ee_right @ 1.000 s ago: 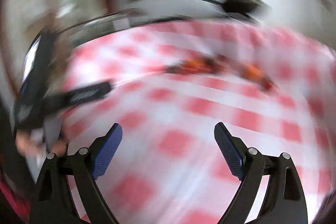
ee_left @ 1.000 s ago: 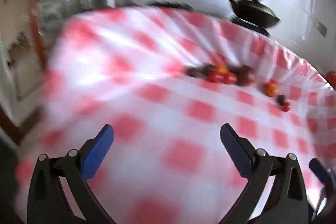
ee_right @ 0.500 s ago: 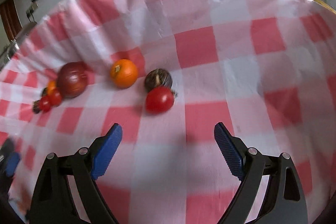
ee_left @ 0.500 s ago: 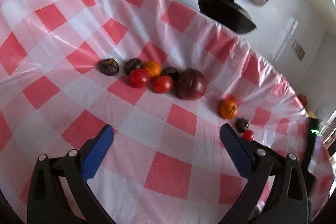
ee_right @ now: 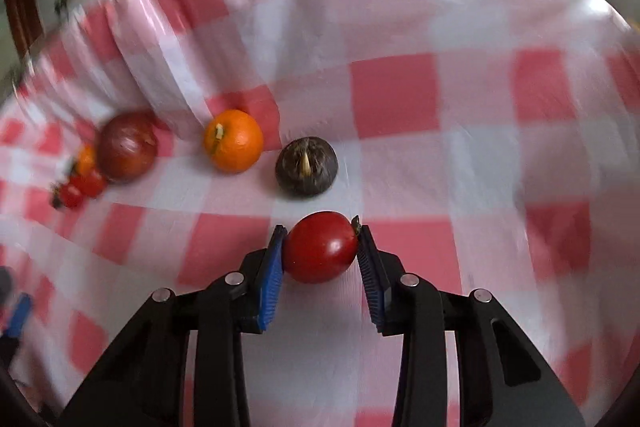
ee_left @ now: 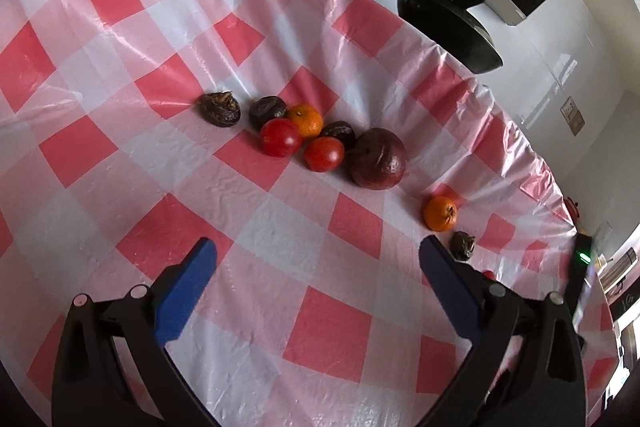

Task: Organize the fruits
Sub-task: 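Grasp a red tomato with the right tool while the left tool grasps a brown mangosteen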

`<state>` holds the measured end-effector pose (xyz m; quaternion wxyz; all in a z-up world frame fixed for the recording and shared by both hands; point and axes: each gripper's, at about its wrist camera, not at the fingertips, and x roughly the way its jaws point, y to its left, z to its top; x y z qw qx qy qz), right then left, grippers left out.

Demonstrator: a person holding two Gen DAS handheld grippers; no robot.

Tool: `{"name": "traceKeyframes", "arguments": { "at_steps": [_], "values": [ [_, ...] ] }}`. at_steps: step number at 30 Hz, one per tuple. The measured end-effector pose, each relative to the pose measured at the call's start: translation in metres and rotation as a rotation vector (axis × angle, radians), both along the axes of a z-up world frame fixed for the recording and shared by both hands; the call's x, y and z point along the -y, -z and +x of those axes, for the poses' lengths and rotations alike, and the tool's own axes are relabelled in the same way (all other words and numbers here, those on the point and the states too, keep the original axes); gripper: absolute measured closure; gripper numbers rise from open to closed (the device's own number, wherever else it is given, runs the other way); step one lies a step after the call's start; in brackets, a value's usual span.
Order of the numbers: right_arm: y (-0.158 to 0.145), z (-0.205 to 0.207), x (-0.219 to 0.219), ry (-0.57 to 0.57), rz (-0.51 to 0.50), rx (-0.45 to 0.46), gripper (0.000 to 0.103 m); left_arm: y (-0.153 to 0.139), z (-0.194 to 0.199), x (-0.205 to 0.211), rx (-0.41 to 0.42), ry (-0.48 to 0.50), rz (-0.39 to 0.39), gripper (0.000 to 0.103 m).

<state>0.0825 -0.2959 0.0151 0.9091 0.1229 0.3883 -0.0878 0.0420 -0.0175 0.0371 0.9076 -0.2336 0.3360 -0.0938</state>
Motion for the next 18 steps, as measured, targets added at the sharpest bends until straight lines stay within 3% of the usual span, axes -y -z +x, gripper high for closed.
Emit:
{"name": "traceKeyframes", "arguments": {
  "at_steps": [4, 8, 14, 16, 18],
  "values": [
    [-0.004, -0.051, 0.024, 0.199, 0.082, 0.106, 0.067, -0.004, -0.004, 0.008, 0.020, 0.034, 0.043, 0.002],
    [-0.021, -0.083, 0.046, 0.352, 0.015, 0.187, 0.067, -0.008, -0.009, 0.034, 0.042, 0.116, 0.128, 0.002],
    [-0.027, -0.089, 0.075, 0.448, 0.047, 0.248, 0.067, -0.007, 0.019, 0.126, -0.008, 0.288, 0.209, 0.003],
    [-0.026, -0.100, 0.090, 0.503, 0.090, 0.280, 0.067, -0.005, 0.036, 0.166, -0.016, 0.333, 0.249, 0.018],
    [-0.023, -0.099, 0.099, 0.542, 0.112, 0.297, 0.067, -0.001, 0.054, 0.201, -0.040, 0.385, 0.272, 0.024]
  ]
}}
